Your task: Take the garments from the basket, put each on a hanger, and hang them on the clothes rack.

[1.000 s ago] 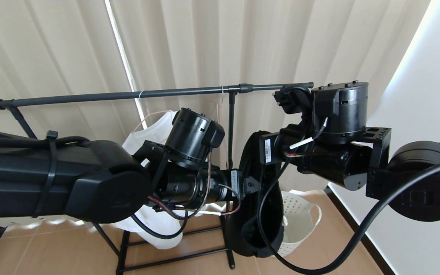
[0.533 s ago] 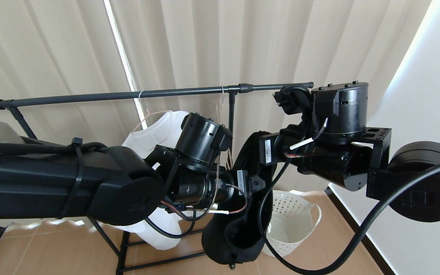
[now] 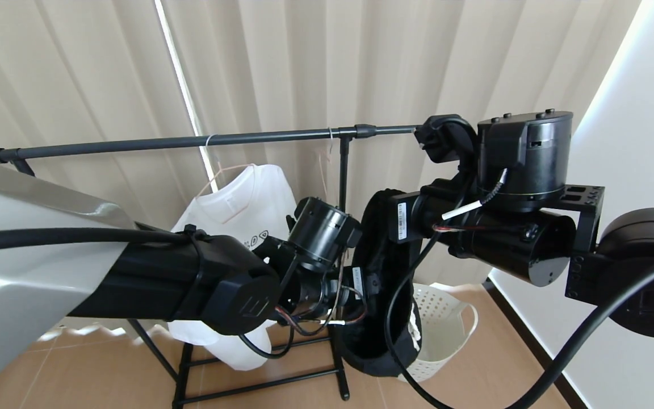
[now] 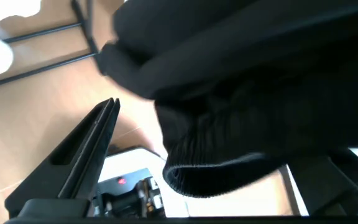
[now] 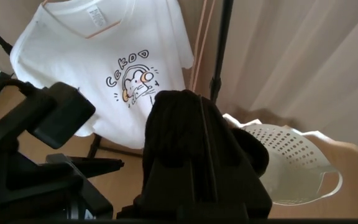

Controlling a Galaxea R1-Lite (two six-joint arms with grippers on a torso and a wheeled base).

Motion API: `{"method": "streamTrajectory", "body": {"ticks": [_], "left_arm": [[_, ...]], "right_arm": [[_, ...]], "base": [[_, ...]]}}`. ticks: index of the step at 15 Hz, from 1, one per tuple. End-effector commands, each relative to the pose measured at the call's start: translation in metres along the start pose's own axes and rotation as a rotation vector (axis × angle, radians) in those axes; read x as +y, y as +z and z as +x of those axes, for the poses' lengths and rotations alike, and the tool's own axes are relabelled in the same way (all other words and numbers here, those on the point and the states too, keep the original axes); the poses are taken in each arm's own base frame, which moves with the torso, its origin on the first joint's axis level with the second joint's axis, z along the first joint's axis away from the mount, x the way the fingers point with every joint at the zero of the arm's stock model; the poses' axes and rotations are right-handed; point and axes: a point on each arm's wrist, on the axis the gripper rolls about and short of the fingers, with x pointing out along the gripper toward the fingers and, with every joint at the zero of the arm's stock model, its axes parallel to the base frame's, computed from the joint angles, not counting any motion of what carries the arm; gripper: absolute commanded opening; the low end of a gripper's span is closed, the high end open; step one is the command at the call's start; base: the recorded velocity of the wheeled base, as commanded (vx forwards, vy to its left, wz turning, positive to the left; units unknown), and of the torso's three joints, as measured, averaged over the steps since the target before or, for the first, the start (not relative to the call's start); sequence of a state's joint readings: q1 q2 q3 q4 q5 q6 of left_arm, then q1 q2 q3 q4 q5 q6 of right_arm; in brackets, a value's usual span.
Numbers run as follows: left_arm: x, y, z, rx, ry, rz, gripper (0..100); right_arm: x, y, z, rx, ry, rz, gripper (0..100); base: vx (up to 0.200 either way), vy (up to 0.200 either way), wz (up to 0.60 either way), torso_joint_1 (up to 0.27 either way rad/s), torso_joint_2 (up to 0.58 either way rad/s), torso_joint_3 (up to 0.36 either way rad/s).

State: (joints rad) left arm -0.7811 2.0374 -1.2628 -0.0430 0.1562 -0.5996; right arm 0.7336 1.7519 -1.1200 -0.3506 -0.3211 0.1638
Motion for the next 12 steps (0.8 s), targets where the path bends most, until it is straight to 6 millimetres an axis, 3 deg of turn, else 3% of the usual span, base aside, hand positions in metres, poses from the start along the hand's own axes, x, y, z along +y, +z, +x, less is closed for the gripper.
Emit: {"method": "streamTrajectory", "body": {"ticks": [1, 3, 8, 9, 12], "left_arm": [[0.007, -0.009, 0.007, 0.024, 0.046, 0.006, 100], [0.019, -0.027, 0.008, 0.059, 0.120, 0.021, 100], [0.038, -0.054, -0.001, 0.132, 0.185, 0.040, 100], [0.037, -0.051, -0.005, 0.114, 0.188, 0.034, 0], [0.028, -0.028, -0.029, 0.018, 0.141, 0.015, 0]], "right_arm": [[-0.006, 0.011, -0.010, -0.037, -0.006, 0.013, 0], [-0.022, 0.018, -0.011, -0.059, -0.052, 0.028, 0], [-0.039, 0.031, -0.019, -0.102, -0.092, 0.048, 0], [-0.042, 0.031, -0.019, -0.100, -0.105, 0.048, 0], [-0.053, 0.020, -0.016, -0.051, -0.145, -0.027, 0]], "base": [[0.000, 0.000, 0.00, 0.000, 0.00, 0.000], [0.000, 0.000, 0.00, 0.000, 0.00, 0.000], [0.000, 0.000, 0.00, 0.000, 0.00, 0.000], [0.000, 0.000, 0.00, 0.000, 0.00, 0.000], [0.000, 0.000, 0.00, 0.000, 0.00, 0.000]]}}
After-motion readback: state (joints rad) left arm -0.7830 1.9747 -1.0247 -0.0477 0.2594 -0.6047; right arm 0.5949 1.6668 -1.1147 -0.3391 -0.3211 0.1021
